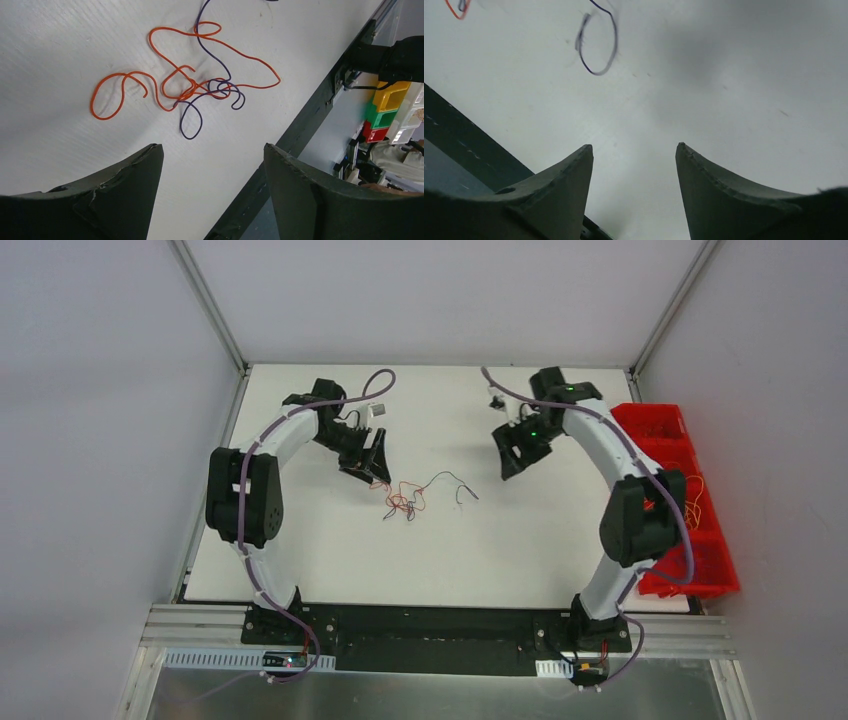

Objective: Untangle the cables

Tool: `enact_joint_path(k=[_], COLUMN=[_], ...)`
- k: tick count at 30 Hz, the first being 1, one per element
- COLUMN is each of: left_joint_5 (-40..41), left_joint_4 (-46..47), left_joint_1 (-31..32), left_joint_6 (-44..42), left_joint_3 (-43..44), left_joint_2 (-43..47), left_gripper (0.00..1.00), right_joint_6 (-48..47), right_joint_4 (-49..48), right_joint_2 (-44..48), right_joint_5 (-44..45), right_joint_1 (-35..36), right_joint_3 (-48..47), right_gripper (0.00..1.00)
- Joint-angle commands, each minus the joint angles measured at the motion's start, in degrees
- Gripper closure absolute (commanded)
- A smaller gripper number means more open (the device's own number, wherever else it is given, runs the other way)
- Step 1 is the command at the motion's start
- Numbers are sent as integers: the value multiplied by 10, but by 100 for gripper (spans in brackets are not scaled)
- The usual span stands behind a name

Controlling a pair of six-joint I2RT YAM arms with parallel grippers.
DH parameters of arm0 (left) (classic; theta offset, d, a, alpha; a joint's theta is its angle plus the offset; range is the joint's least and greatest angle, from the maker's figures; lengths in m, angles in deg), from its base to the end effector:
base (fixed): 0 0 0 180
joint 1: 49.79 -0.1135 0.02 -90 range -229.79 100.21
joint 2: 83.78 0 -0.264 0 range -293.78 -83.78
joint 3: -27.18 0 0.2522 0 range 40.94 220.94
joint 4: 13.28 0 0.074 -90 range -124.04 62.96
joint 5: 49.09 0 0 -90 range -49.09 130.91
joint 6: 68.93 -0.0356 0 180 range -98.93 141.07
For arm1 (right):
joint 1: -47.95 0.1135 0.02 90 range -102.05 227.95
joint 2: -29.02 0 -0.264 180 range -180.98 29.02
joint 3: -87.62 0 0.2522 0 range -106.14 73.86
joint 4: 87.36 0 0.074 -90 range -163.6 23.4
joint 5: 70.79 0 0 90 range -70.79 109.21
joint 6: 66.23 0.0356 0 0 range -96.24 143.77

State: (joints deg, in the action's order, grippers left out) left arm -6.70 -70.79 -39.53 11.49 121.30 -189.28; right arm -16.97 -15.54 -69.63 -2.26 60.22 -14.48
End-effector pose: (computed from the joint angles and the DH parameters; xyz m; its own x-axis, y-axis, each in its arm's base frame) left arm 0.3624 -0.0923 0.2267 -0.8416 0.2664 -0.4698 0.5293 0.5798 -0.6195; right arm 0.3402 0.0873 0.2901 -0.4731 -0.7244 -0.5013 -0.8425 0.5383 0.0172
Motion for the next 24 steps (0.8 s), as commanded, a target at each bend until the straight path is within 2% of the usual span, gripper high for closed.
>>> enact_joint_path(k=[1,6,12,14,17,19,21,24], left_joint_5=[-3,-10,-17,-14,-4,7,11,32], left_joint_4=[0,64,118,142,172,178,179,179], left_joint_1=[-2,6,38,47,56,59,60,54], left_joint_6=[25,87,120,139,173,188,197,199], left_joint_3=[-6,-26,-40,-43,-40,-34,-30,-35], left_joint_2=[-12,-45,-95,-110,-134,-149,-158,-146], left_gripper=[27,32,36,36,39,47,60,85], right_joint_6=[105,123,142,148,152,152,150,138], right_joint_4=[-73,-114,-150,-160,-163,-163,-161,-144], right_joint_2=[-71,-139,-190,-200,-209,-203,-188,-158], right_joint_5=[-55,-50,-40,-33,-22,-10,2,14], right_joint_1=[84,138,159,160,160,160,155,137], right_joint_3=[-34,-49,-41,-36,-30,-18,2,31], right_gripper=[36,39,46,52,71,86,99,100])
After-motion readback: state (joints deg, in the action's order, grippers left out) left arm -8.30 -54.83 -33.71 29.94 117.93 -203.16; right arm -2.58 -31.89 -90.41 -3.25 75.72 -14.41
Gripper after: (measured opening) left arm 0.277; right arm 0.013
